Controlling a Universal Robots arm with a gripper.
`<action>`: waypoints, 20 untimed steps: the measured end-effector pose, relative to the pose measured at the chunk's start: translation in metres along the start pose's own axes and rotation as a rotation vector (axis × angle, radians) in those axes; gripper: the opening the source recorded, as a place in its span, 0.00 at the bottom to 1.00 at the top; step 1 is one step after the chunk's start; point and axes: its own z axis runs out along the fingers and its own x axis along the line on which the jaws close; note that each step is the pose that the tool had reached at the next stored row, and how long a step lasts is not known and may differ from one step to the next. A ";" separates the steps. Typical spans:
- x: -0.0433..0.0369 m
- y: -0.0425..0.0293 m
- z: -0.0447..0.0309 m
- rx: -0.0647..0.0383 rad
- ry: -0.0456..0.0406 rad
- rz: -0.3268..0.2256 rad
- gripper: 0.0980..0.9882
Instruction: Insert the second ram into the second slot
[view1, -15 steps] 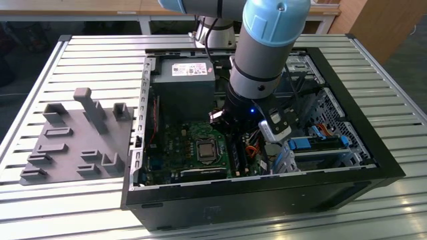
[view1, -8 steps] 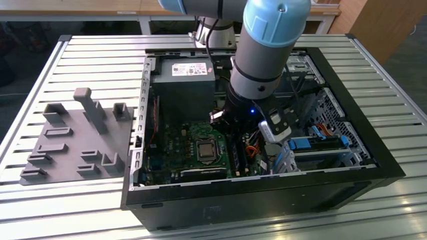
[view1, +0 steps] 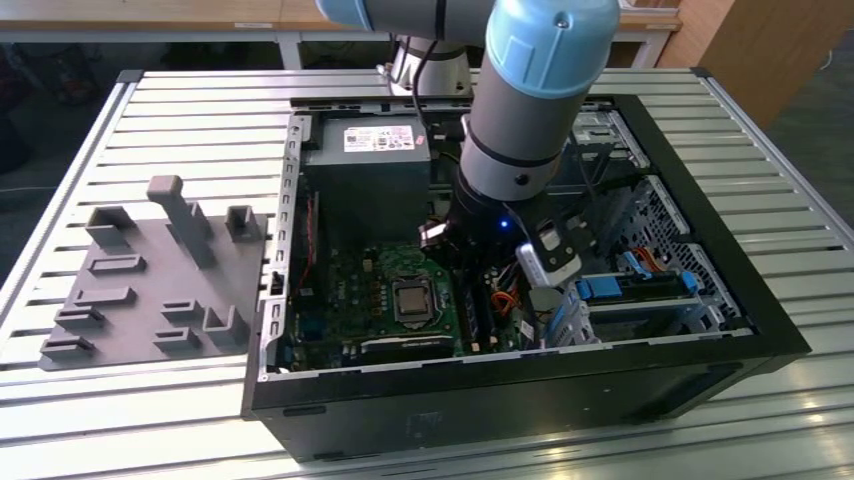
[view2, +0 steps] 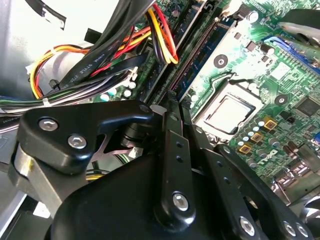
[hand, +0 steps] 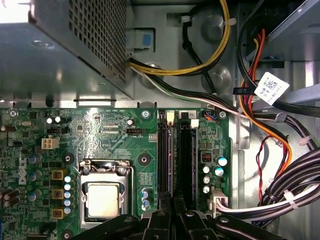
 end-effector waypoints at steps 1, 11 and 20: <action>0.0000 0.0000 0.0004 0.000 -0.0001 0.001 0.04; 0.0000 -0.0001 0.0018 0.001 -0.0001 0.003 0.05; 0.0004 0.0003 -0.0079 0.001 -0.0001 0.003 0.12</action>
